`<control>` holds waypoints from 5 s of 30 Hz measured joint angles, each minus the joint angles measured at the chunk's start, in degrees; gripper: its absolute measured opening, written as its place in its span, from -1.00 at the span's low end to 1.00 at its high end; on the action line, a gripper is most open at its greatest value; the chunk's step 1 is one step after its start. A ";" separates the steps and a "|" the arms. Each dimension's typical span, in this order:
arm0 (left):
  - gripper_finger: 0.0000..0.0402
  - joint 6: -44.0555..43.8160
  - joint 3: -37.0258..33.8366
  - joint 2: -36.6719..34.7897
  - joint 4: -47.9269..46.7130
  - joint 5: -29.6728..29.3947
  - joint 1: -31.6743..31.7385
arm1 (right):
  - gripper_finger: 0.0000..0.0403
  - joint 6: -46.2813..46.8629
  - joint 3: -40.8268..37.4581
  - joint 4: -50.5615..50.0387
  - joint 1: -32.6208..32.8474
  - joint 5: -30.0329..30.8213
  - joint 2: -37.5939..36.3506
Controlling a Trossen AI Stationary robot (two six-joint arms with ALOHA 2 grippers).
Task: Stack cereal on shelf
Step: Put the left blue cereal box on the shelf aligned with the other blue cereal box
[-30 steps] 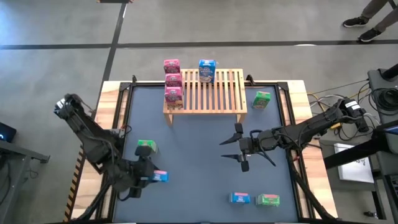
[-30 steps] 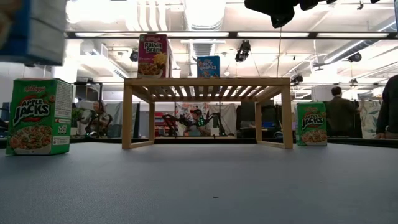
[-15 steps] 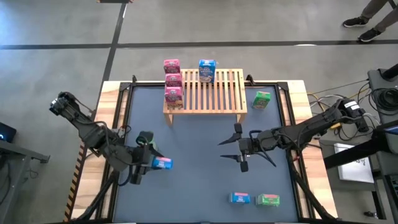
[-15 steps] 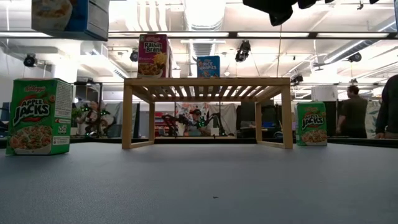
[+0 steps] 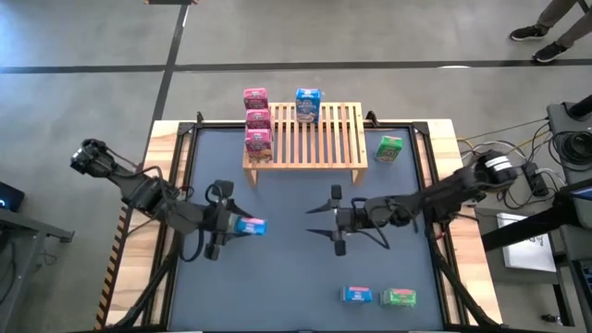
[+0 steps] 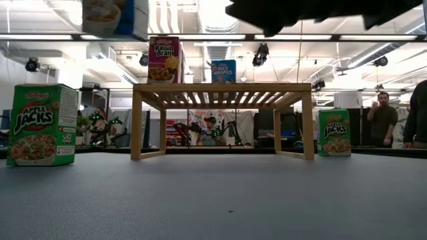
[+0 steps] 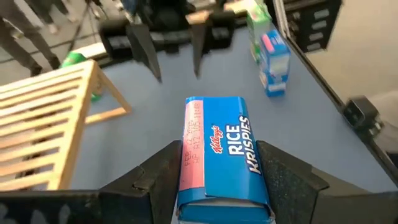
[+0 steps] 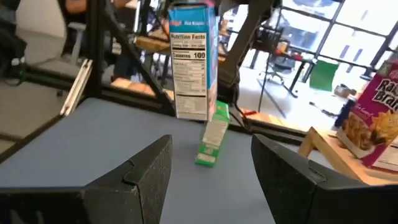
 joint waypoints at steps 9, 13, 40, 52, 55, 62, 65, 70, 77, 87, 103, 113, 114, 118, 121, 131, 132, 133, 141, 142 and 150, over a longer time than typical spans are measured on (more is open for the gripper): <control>-0.08 -0.34 0.00 1.13 4.39 -0.07 2.65 | 0.04 0.40 0.00 18.37 -1.43 1.19 9.12; -0.08 -0.42 0.00 2.05 5.49 -0.07 2.65 | 0.09 -0.19 0.90 19.50 -1.83 1.16 10.26; -0.08 -0.01 0.00 3.61 8.27 -0.67 4.31 | 0.68 0.41 21.24 8.36 -2.48 0.70 22.70; -0.08 0.43 0.00 3.58 8.07 -0.50 4.31 | 0.37 0.44 23.41 3.03 -2.63 0.68 23.01; -0.08 0.43 0.00 3.58 8.03 -0.48 4.31 | 0.26 0.44 23.28 3.03 -2.63 0.68 23.01; -0.08 0.43 0.00 3.50 7.30 -0.44 4.31 | 0.04 0.44 23.19 2.99 -2.63 0.70 22.96; -0.08 0.43 0.00 3.42 7.12 -0.44 4.29 | -0.03 0.44 23.17 2.88 -2.63 0.70 22.94; -0.07 0.23 0.09 3.09 6.58 -0.41 4.30 | -0.11 0.56 23.17 2.84 -2.63 0.70 22.92; 0.15 -1.98 4.00 1.40 -0.80 -0.50 4.29 | -0.15 1.33 23.15 2.21 -2.73 0.68 22.78; 0.35 -2.46 3.86 -3.91 -4.88 -2.72 4.25 | -0.14 1.41 22.97 -9.02 -5.10 -1.81 16.63; 0.31 -1.03 -24.03 -24.16 23.60 -1.92 4.09 | -0.14 1.86 12.36 -15.75 -20.33 -10.41 -5.28; 0.31 2.58 -38.51 -28.06 45.86 1.14 4.03 | -0.14 5.38 7.72 -15.96 -37.66 -31.58 -10.11; 0.31 3.10 -39.52 -28.12 47.63 1.22 4.05 | -0.14 5.38 7.55 -16.15 -38.91 -31.99 -10.09; 0.31 5.13 -42.02 -28.16 52.02 1.23 4.05 | -0.14 5.11 7.48 -15.78 -42.57 -33.45 -8.59; 0.31 5.56 -43.14 -28.43 54.03 1.22 4.05 | -0.14 4.90 7.41 -15.40 -44.50 -36.43 -6.45; 0.31 5.55 -43.36 -28.44 53.67 1.20 4.05 | -0.14 5.43 7.39 -7.31 -50.72 -43.55 1.39; 0.31 5.56 -43.36 -28.41 53.64 1.20 4.05 | -0.14 5.60 7.39 -6.58 -51.42 -44.35 2.02; 0.31 5.56 -43.36 -28.39 53.49 1.20 4.05 | -0.14 5.96 7.41 -6.05 -52.03 -44.58 2.65; 0.31 7.02 -43.34 -28.26 53.44 1.05 4.12 | -0.14 7.27 9.69 -5.14 -54.74 -50.30 6.93; 0.31 7.08 -43.34 -28.26 53.46 1.05 4.12 | -0.14 7.15 10.14 -5.26 -54.74 -50.53 7.54; 0.31 7.31 -43.32 -28.37 53.45 1.04 4.23 | -0.14 6.67 12.92 -5.40 -54.74 -51.97 11.34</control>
